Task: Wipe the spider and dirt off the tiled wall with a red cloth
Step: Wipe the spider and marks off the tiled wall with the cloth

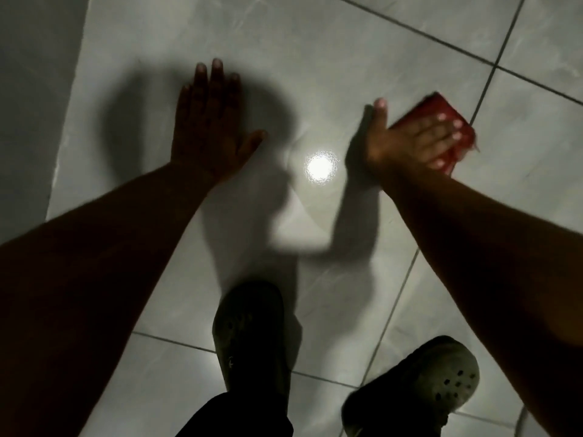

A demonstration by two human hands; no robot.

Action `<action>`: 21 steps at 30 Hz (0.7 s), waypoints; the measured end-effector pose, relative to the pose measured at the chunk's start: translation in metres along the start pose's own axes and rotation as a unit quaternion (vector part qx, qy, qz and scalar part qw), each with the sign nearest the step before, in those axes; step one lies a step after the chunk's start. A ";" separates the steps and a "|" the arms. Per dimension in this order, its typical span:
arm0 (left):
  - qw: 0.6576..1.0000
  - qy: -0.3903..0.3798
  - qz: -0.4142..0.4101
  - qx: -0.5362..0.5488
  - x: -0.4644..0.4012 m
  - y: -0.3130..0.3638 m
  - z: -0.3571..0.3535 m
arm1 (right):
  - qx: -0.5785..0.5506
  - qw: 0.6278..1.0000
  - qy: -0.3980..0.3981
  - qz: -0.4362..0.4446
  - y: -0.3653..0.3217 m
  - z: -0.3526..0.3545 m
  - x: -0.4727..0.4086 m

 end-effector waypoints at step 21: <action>0.999 -0.023 -0.019 -0.020 0.030 0.003 -0.005 | 0.038 0.994 -0.040 0.094 0.111 -0.014 0.052</action>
Point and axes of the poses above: each hand's wrist, its own x-axis away from the middle knuckle, its own z-axis out of the back of the hand, y = z × x, the point moved 1 cm from there along -x, towards the middle knuckle, and after that the axes turned 2 degrees about x, right-handed, at the moved point
